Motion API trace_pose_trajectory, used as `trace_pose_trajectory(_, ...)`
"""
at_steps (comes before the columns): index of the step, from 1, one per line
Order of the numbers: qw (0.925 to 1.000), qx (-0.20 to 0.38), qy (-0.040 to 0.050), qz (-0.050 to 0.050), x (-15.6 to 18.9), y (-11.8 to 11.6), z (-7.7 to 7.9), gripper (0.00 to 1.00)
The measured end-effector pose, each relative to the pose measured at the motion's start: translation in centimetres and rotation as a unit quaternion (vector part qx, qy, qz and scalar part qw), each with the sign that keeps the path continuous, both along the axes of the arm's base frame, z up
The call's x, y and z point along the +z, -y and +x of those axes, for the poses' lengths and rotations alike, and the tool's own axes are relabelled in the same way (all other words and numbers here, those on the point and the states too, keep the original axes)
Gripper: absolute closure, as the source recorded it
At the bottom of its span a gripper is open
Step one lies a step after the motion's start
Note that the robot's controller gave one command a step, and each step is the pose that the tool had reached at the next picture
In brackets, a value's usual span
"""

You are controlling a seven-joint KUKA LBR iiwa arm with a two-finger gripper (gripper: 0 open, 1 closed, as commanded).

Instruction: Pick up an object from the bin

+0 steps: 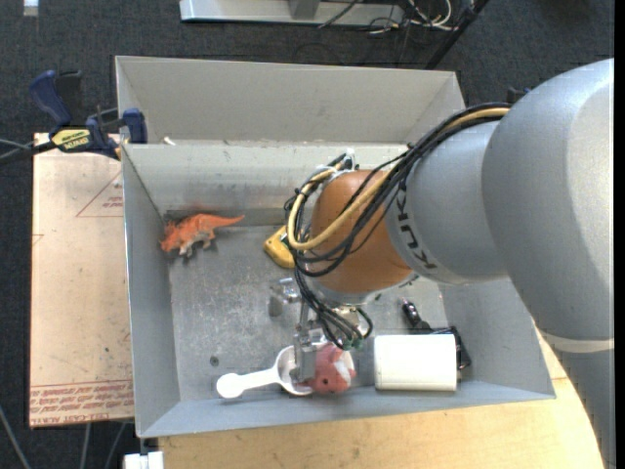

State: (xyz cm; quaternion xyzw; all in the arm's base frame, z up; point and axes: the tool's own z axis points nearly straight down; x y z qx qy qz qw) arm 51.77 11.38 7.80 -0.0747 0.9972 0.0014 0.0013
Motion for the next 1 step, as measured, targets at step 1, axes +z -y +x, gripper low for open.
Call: trace_pose_trajectory(1,0.9465,0.323,0.0048,-0.003,-0.72,5.55,0.83,1.00)
